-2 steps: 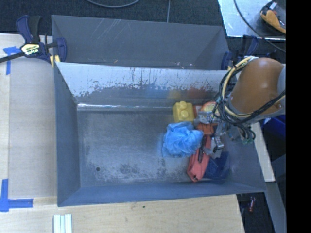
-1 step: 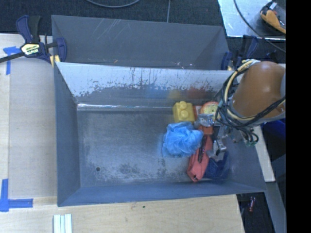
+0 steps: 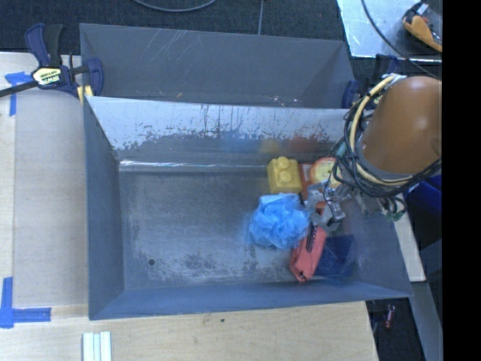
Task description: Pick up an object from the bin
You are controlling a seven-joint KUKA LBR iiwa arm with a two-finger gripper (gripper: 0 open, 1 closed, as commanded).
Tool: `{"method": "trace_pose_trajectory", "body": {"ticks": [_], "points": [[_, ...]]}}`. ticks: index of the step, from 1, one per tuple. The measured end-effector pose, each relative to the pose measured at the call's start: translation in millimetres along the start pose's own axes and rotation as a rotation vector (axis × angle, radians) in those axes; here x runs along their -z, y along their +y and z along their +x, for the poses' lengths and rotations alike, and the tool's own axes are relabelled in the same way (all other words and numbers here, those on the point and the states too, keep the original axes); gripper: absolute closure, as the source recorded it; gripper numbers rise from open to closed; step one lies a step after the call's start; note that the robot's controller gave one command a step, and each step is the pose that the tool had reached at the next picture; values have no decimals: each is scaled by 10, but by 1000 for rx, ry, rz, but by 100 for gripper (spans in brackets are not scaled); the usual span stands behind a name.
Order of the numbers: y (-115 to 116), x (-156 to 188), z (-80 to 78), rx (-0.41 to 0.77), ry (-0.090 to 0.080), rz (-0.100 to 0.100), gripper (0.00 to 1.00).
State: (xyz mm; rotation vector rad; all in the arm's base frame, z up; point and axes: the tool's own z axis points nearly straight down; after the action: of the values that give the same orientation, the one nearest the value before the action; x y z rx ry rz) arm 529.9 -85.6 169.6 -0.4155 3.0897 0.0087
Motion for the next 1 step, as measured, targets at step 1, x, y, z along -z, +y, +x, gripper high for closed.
{"method": "trace_pose_trajectory", "body": {"ticks": [1], "points": [[-1, 0, 1, -1, 0, 0, 100]]}}
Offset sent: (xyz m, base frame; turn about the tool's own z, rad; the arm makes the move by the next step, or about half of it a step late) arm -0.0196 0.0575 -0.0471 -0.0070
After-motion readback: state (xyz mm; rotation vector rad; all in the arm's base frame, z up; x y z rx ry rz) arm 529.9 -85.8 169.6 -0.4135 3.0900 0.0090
